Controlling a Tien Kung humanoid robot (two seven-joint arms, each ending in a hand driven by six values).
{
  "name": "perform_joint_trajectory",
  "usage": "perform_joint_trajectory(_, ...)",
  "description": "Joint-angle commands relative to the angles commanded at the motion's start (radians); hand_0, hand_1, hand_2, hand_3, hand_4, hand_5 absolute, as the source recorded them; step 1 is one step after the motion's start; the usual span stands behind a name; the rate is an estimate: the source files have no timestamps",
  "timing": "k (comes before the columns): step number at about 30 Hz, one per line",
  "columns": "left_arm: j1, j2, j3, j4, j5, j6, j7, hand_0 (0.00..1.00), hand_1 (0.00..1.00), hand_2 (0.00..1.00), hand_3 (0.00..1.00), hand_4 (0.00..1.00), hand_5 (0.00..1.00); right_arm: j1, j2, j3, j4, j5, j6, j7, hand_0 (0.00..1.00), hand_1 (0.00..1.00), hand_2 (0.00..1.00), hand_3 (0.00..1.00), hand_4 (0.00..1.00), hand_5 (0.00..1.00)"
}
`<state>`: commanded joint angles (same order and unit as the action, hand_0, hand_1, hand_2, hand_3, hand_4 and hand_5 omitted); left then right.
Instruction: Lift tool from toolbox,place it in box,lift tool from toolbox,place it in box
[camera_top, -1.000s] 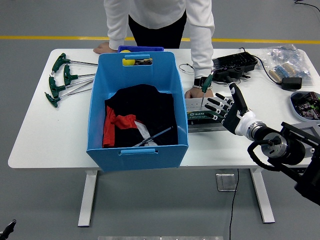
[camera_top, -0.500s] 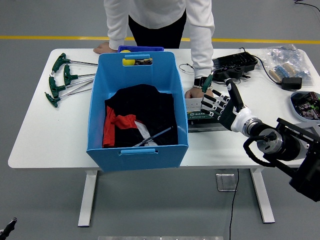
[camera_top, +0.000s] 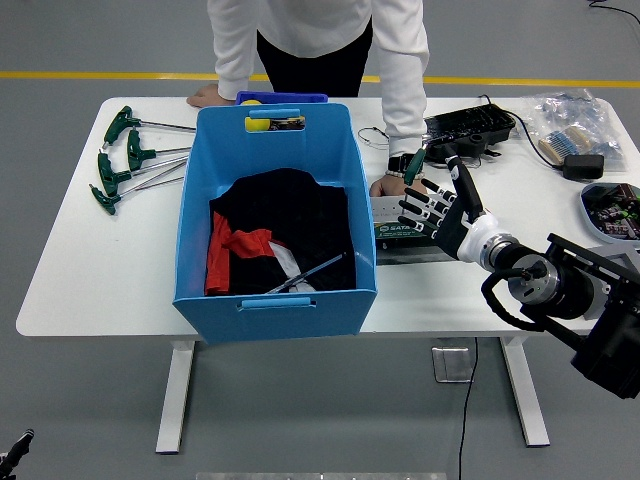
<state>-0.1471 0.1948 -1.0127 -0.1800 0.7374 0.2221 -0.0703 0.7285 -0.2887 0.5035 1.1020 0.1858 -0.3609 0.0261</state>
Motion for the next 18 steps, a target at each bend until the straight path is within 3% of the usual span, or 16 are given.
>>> perform_joint_trajectory(18, -0.013, 0.004, -0.002, 0.000, 0.006, 0.000, 0.004, 0.883, 0.897, 0.902, 0.745, 0.697, 0.770, 0.043, 0.048, -0.013, -0.048, 0.011, 0.002, 0.001, 0.476, 0.557, 0.754, 0.941, 0.985, 0.864)
